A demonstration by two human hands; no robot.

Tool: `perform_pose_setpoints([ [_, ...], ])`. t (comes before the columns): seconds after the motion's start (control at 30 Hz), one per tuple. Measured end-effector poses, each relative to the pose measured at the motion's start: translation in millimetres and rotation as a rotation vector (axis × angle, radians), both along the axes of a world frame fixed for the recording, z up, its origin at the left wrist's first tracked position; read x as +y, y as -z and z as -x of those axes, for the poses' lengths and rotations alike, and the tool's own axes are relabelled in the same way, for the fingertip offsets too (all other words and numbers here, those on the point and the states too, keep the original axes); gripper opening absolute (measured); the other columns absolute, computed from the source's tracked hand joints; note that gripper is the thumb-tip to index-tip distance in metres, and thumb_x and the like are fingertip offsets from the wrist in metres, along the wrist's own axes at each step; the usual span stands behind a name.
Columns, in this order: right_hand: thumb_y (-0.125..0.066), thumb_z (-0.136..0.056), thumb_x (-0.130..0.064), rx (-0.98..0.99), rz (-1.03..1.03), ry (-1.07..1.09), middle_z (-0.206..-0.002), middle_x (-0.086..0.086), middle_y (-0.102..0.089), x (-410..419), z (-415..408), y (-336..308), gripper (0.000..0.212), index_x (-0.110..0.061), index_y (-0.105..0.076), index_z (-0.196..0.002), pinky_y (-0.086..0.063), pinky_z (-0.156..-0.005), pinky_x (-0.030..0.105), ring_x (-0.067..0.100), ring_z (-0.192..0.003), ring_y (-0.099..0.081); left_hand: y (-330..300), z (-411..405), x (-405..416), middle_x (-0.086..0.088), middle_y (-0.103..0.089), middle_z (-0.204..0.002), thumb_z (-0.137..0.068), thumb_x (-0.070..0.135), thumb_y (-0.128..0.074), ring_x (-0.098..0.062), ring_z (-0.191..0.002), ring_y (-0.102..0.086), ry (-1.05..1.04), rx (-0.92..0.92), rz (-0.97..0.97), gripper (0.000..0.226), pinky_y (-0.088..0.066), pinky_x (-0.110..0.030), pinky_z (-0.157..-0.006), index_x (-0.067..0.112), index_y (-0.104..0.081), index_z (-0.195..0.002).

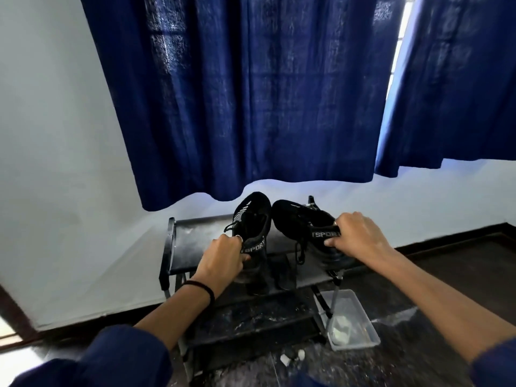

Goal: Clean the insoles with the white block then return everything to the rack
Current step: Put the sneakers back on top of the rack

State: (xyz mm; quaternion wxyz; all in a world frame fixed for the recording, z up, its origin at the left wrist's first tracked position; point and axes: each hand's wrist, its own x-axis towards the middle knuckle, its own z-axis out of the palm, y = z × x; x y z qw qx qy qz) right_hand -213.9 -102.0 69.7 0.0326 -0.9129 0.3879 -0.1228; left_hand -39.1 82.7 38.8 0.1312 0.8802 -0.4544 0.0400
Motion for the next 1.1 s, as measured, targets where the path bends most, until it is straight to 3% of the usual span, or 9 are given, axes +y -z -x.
perform_pose_setpoints([
  [0.13, -0.073, -0.079, -0.034, -0.041, -0.009, -0.018, -0.077, 0.004, -0.054, -4.4, -42.9, 13.3, 0.032, -0.006, -0.061, -0.088, -0.045, -0.063, 0.032, 0.025, -0.074, -0.058, 10.0, -21.5, -19.6, -0.014, -0.066, -0.095, -0.095, 0.023, -0.056, -0.029, -0.091, -0.064, -0.063, 0.017, 0.025, 0.02, -0.044, -0.029, -0.065, 0.003, -0.06, -0.095],
  [0.27, -0.072, -0.081, -0.032, -0.061, -0.006, -0.023, -0.089, 0.01, -0.066, -9.8, -78.9, 28.9, 0.031, -0.005, -0.063, -0.092, -0.049, -0.067, 0.034, 0.032, -0.087, -0.064, 18.5, -37.2, -35.8, -0.018, -0.065, -0.096, -0.095, 0.022, -0.056, -0.035, -0.092, -0.063, -0.089, 0.029, 0.053, 0.022, -0.046, -0.034, -0.068, 0.001, -0.06, -0.099],
  [0.4, -0.072, -0.081, -0.032, -0.085, -0.005, -0.007, -0.083, 0.011, -0.066, -14.3, -106.4, 43.5, 0.028, -0.007, -0.06, -0.079, -0.042, -0.059, 0.031, 0.032, -0.081, -0.066, 27.8, -53.2, -49.6, -0.019, -0.065, -0.092, -0.094, 0.02, -0.056, -0.038, -0.088, -0.063, -0.089, 0.076, 0.089, 0.021, -0.048, -0.038, -0.068, 0.0, -0.059, -0.096],
  [0.57, -0.067, -0.086, -0.03, -0.112, -0.034, 0.026, -0.089, 0.012, -0.064, -17.4, -124.3, 55.5, 0.026, -0.005, -0.062, -0.087, -0.04, -0.057, 0.031, 0.031, -0.081, -0.064, 37.5, -66.2, -56.9, -0.017, -0.064, -0.091, -0.095, 0.016, -0.054, -0.035, -0.087, -0.063, -0.074, 0.086, 0.046, 0.016, -0.041, -0.032, -0.061, 0.0, -0.059, -0.094],
  [0.77, -0.065, -0.086, -0.031, -0.102, -0.011, 0.028, -0.09, 0.011, -0.068, -21.8, -138.1, 68.8, 0.024, -0.007, -0.063, -0.088, -0.043, -0.06, 0.032, 0.03, -0.083, -0.066, 51.0, -79.9, -66.4, -0.012, -0.067, -0.088, -0.09, 0.001, -0.055, -0.029, -0.085, -0.067, -0.048, 0.166, 0.041, 0.005, -0.057, -0.038, -0.067, 0.002, -0.057, -0.086],
  [0.9, -0.065, -0.087, -0.028, -0.085, -0.015, 0.021, -0.092, 0.012, -0.067, -23.4, -147.6, 74.0, 0.022, -0.007, -0.063, -0.09, -0.048, -0.063, 0.035, 0.031, -0.086, -0.065, 56.7, -83.2, -74.3, -0.015, -0.065, -0.087, -0.093, 0.008, -0.055, -0.033, -0.084, -0.065, -0.042, 0.161, 0.033, 0.009, -0.053, -0.036, -0.065, 0.001, -0.056, -0.087],
  [1.1, -0.065, -0.087, -0.026, -0.037, 0.005, 0.012, -0.088, 0.01, -0.069, -25.5, -158.8, 82.0, 0.017, -0.009, -0.065, -0.087, -0.041, -0.057, 0.03, 0.027, -0.084, -0.066, 66.7, -87.3, -82.6, -0.017, -0.064, -0.089, -0.093, 0.006, -0.052, -0.035, -0.086, -0.064, -0.05, 0.165, 0.005, 0.009, -0.055, -0.043, -0.07, 0.003, -0.053, -0.085],
])
